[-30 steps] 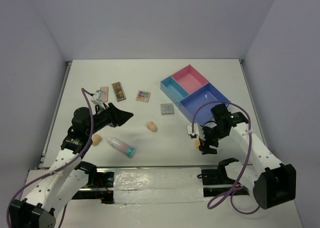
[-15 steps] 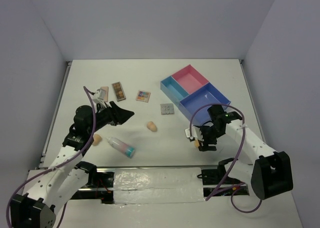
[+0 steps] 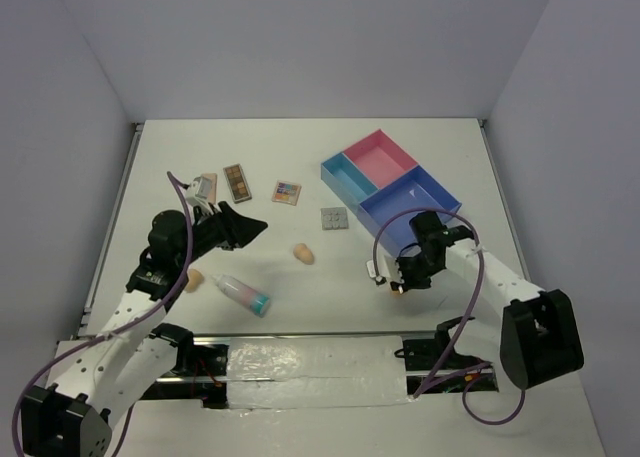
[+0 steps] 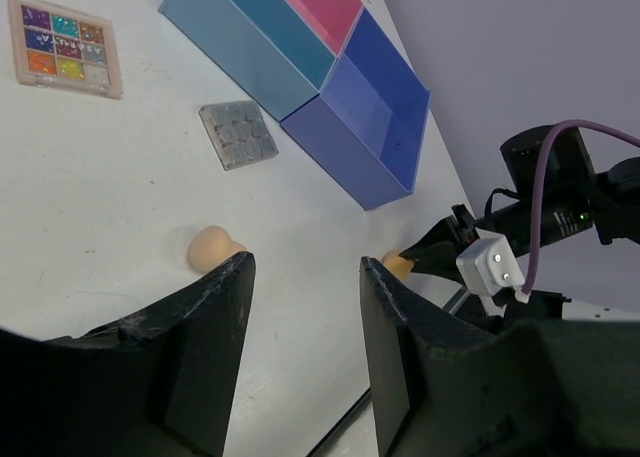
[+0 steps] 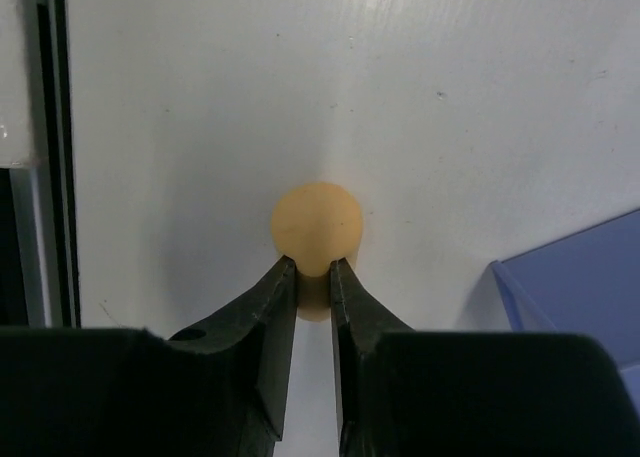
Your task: Organize the makeup
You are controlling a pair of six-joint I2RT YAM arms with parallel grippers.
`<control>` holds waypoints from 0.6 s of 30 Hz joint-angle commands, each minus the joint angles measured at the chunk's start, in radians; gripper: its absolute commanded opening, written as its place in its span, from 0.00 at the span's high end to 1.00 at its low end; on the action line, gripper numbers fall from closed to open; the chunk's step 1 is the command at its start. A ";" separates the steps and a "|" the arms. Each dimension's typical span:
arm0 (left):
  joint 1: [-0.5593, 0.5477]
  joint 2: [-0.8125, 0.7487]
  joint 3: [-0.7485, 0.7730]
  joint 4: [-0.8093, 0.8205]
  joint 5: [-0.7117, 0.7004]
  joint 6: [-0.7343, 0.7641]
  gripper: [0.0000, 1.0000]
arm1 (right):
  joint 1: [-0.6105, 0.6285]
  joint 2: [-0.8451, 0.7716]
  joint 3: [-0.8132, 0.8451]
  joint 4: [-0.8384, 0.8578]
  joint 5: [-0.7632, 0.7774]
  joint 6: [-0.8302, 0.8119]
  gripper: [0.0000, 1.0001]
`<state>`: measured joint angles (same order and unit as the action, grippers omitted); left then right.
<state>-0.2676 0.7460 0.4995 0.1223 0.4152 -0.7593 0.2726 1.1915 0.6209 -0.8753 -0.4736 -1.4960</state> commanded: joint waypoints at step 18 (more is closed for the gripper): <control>-0.116 0.121 0.002 0.169 -0.022 -0.011 0.58 | 0.011 -0.023 0.401 0.615 0.098 1.121 0.95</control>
<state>-0.3653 0.8593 0.4950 0.2214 0.4042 -0.7666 0.2783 1.0855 0.9768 -0.5514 -0.5915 -0.7368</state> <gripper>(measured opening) 0.413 0.171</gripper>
